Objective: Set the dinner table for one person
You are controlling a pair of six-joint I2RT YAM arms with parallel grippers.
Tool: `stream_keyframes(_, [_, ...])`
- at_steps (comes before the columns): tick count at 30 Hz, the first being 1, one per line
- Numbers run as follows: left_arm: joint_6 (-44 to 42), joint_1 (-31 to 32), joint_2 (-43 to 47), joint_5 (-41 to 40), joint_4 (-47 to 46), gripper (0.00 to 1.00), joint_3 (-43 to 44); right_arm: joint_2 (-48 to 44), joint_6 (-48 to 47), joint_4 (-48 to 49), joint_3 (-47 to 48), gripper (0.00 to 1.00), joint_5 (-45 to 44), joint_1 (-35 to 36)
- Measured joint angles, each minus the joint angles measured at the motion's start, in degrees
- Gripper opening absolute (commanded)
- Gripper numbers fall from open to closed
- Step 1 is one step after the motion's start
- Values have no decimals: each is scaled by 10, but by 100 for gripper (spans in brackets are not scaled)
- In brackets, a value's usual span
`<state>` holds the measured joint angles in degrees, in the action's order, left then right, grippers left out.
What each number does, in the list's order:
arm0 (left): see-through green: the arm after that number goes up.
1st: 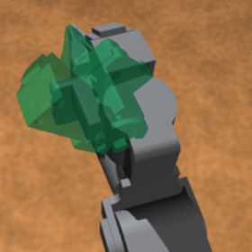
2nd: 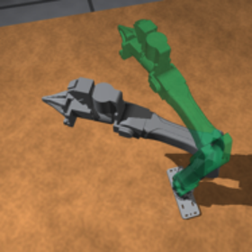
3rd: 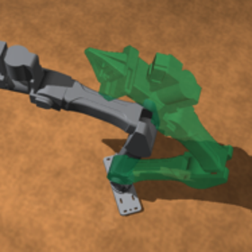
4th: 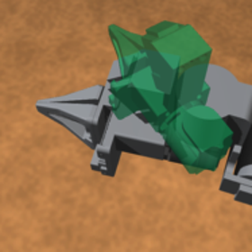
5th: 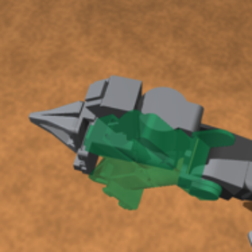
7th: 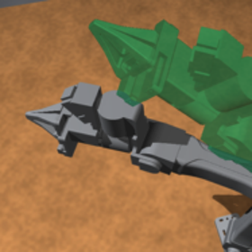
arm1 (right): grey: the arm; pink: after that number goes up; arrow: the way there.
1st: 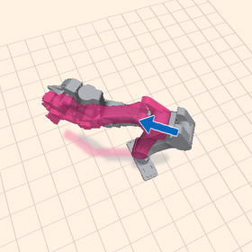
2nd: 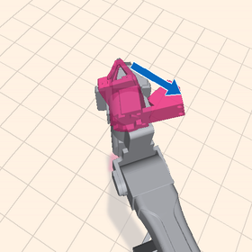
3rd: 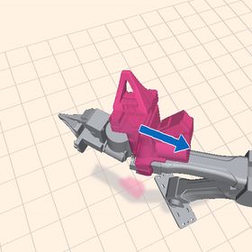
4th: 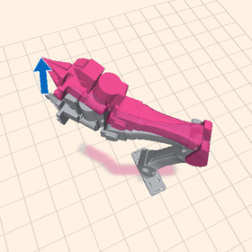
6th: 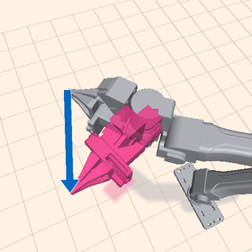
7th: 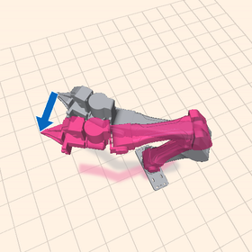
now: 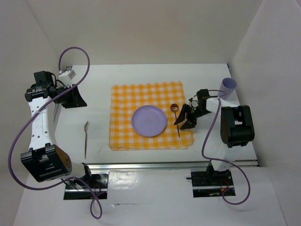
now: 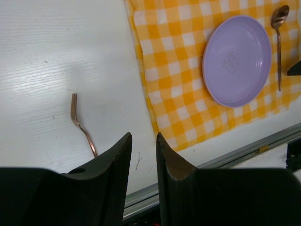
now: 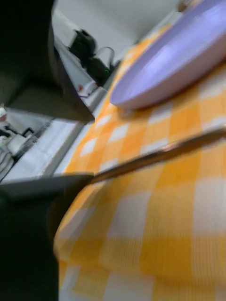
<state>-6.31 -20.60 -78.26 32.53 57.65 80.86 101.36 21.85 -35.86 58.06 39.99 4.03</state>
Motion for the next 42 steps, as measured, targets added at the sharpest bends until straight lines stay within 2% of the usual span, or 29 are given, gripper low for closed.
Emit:
stream_keyframes(2, [-4, 0, 0, -10, 0, 34, 0, -1, 0, -6, 4, 37, -34, 3])
stream_keyframes(5, [-14, 0, 2, -47, -18, 34, -14, -9, 1, -17, 8, 37, -73, 8])
stream_keyframes(7, [-25, 3, 6, -104, -42, 34, -45, -21, 2, -30, 15, 37, -97, 13])
stream_keyframes(9, [-43, 9, 0, -162, -58, 34, -79, -35, 3, -42, 29, 38, -124, 26])
stream_keyframes(14, [-108, 30, -61, -226, -56, 49, -130, -78, 11, -59, 62, 50, -185, 79])
stream_keyframes(17, [-154, 48, -66, -273, -71, 53, -184, -112, 18, -66, 63, 50, -209, 105])
stream_keyframes(18, [-169, 51, -66, -280, -66, 59, -195, -123, 20, -68, 63, 50, -213, 110])
stream_keyframes(19, [-181, 53, -66, -285, -60, 60, -200, -132, 22, -68, 62, 50, -216, 113])
stream_keyframes(24, [-191, 65, -82, -308, -56, 60, -200, -157, 29, -66, 51, 50, -225, 114])
stream_keyframes(31, [-142, 74, -203, -298, -68, 60, -174, -156, 27, -66, 49, 50, -225, 114])
stream_keyframes(35, [-126, 77, -220, -293, -70, 55, -155, -156, 27, -66, 49, 50, -227, 114])
stream_keyframes(42, [-111, 94, -253, -321, -91, 30, -163, -156, 27, -64, 48, 50, -227, 114])
